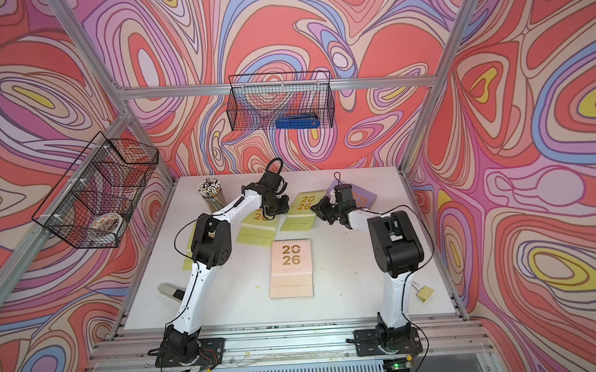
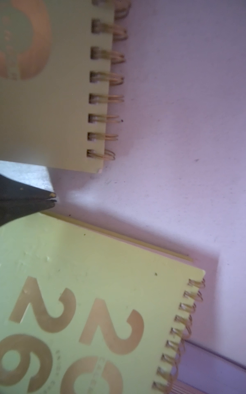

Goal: Stack the calendars
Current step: Pick up the calendar at the center of the board, then place the calendar at the calendar.

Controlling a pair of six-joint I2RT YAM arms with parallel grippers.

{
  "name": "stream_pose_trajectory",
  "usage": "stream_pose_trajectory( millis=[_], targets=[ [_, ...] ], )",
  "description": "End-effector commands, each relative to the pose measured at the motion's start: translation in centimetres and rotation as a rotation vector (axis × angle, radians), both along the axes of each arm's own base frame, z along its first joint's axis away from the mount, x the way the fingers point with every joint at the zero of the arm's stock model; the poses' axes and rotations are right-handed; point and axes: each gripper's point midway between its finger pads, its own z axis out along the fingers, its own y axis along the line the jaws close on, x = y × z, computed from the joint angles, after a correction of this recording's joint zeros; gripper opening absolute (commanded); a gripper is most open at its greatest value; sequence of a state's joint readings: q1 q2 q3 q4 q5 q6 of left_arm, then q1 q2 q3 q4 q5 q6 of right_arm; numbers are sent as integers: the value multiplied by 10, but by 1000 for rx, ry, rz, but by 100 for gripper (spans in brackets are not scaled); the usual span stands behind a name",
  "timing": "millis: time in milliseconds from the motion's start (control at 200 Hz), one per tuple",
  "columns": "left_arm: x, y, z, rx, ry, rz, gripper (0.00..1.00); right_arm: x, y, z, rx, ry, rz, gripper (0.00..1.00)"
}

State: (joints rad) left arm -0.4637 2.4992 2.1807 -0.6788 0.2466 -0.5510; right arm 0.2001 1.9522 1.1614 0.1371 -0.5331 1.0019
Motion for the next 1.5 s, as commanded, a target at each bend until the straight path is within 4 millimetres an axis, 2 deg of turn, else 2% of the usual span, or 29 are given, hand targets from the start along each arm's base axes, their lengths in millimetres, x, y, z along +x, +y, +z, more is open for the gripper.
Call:
stream_pose_trajectory(
  millis=[0, 145, 200, 225, 330, 551, 701, 846, 981, 1147, 1497],
  targets=[
    [-4, 6, 49, -25, -37, 13, 0, -2, -2, 38, -4, -98, 9, 0],
    [-12, 12, 70, -28, -61, 19, 0, -14, -8, 54, -11, -125, 7, 0],
    [-17, 14, 76, -32, -68, 24, 0, -19, -9, 50, -18, -117, 11, 0],
    [-20, 15, 78, -33, -69, 24, 0, -22, -10, 62, -15, -142, 11, 0],
    [-32, 21, 88, -42, -76, 35, 0, -33, -10, 68, -11, -153, 26, 0],
    [-69, 38, 101, -68, -82, 66, 0, -59, -4, 80, 27, -196, 98, 0],
    [-102, 49, 100, -72, -76, 79, 0, -80, 1, 85, 55, -215, 146, 0],
    [-134, 58, 96, -72, -65, 87, 0, -101, 9, 87, 70, -220, 191, 0],
    [-161, 70, 87, -79, -43, 113, 0, -124, 29, 84, 65, -210, 269, 0],
    [-189, 81, 67, -72, -4, 126, 0, -148, 51, 76, 70, -196, 330, 0],
    [-234, 98, 31, -77, 67, 147, 0, -197, 63, 56, 94, -158, 394, 0]
  ],
)
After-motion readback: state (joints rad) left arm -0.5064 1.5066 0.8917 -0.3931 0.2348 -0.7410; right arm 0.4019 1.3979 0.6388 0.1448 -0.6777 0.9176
